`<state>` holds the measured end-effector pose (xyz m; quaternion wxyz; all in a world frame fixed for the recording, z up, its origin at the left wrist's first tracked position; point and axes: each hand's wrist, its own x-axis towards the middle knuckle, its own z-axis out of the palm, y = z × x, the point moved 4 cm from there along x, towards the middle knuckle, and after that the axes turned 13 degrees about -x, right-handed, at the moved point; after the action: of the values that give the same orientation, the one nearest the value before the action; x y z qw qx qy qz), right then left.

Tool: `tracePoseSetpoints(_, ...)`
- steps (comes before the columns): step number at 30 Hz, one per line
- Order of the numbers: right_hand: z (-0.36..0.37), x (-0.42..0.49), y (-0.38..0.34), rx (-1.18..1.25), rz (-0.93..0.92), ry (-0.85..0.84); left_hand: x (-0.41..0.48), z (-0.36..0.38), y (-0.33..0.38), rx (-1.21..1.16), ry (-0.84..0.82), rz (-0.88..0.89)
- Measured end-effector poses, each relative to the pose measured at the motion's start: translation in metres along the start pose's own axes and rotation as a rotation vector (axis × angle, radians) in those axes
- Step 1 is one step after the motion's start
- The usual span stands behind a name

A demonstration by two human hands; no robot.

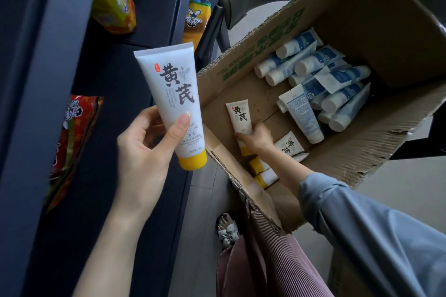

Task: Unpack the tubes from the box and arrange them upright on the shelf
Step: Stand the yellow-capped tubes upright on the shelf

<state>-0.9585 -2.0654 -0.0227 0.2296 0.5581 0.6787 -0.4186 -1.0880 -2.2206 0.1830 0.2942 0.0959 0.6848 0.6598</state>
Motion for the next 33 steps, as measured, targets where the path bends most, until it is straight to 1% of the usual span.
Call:
tracePoseSetpoints(5,-0.003,-0.014,0.015,0.040,0.001,-0.012,-0.020,-0.014,0.004,-0.003,0.024,0.004)
tracePoseSetpoints(8,-0.012,-0.031,0.019,0.080,-0.019,0.011,-0.036,-0.021,0.014,0.010,0.050,0.033)
tracePoseSetpoints(10,-0.020,-0.045,0.020,0.154,-0.035,0.040,-0.049,-0.027,0.023,-0.002,0.064,0.052)
tracePoseSetpoints(12,-0.031,-0.063,0.017,0.277,-0.073,0.066,-0.063,-0.033,0.035,-0.008,0.070,0.080)
tracePoseSetpoints(15,-0.052,-0.102,0.005,0.377,-0.251,0.097,-0.089,-0.046,0.055,-0.016,0.079,0.139)
tracePoseSetpoints(17,-0.065,-0.135,-0.005,0.384,-0.403,0.098,-0.108,-0.057,0.069,-0.011,0.094,0.178)
tracePoseSetpoints(20,-0.085,-0.182,-0.019,0.392,-0.549,0.116,-0.135,-0.072,0.087,-0.009,0.139,0.221)
tracePoseSetpoints(23,-0.106,-0.235,-0.036,0.433,-0.658,0.120,-0.165,-0.084,0.113,-0.029,0.169,0.257)
tracePoseSetpoints(28,-0.128,-0.324,-0.067,0.483,-0.835,0.089,-0.214,-0.097,0.167,-0.051,0.201,0.374)
tracePoseSetpoints(33,-0.146,-0.411,-0.096,0.425,-1.023,0.027,-0.264,-0.116,0.218,-0.075,0.241,0.483)
